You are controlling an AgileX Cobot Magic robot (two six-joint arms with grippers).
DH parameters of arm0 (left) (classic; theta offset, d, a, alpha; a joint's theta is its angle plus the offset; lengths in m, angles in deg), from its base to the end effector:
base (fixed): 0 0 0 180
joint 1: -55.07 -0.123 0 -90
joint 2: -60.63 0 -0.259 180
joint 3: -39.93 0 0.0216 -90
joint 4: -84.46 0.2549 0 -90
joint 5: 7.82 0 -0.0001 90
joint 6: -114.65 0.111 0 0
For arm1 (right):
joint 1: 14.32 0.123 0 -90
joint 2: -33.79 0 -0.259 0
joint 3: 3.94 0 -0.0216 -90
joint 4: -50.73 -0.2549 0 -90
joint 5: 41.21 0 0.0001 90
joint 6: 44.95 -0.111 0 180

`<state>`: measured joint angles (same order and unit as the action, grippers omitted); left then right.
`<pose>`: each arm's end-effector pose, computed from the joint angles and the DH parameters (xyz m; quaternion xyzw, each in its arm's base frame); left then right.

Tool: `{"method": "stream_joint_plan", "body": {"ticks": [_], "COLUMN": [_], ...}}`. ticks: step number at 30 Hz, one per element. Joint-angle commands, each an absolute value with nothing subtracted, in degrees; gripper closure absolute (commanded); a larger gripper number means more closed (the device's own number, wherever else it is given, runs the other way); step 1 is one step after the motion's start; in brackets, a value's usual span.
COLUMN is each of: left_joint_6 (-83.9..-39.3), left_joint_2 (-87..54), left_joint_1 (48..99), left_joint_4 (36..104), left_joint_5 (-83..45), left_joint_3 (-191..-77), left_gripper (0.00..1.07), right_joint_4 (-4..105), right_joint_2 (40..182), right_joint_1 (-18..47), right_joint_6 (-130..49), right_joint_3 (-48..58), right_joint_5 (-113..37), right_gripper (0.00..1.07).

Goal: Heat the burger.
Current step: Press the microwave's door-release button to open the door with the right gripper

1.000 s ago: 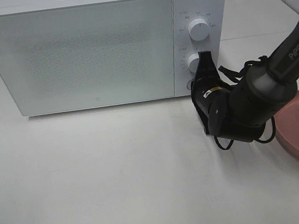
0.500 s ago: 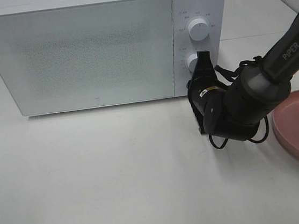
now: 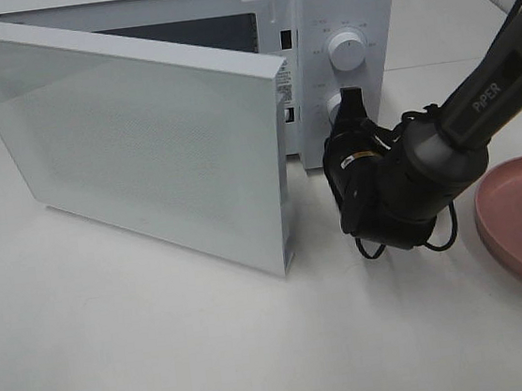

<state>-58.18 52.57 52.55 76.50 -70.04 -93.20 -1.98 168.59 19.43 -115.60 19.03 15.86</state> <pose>0.0385 -0.0119 0.2735 0.0389 0.8504 -0.0251 0.5241 0.3521 0.1462 0.0444 0.6201 0.5204 0.3703 0.4555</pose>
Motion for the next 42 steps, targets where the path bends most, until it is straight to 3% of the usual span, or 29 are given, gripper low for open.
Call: {"method": "stream_joint_plan", "body": {"ticks": [1,24,42], "left_joint_6": [-58.30,-58.30,-58.30], "left_joint_2": [53.26,53.26,53.26], "left_joint_1": [52.84,52.84,52.84], "left_joint_4": [75.98,75.98,75.98], "left_joint_5": [-69.47,-69.47,-69.47], "left_joint_3": [-93.26,-93.26,-93.26], "left_gripper": [0.07,0.07,0.07], "right_joint_4": [0.48,0.20,1.91], "right_joint_2": [168.41,167.38,159.53], "right_joint_1": [17.71,17.88,19.26], "right_joint_6": [-114.51,-113.13,-111.47], "right_joint_3": [15.42,15.99,27.85], "right_joint_5": [26.00,19.92,8.75], "right_gripper": [1.07,1.07,1.07]}}
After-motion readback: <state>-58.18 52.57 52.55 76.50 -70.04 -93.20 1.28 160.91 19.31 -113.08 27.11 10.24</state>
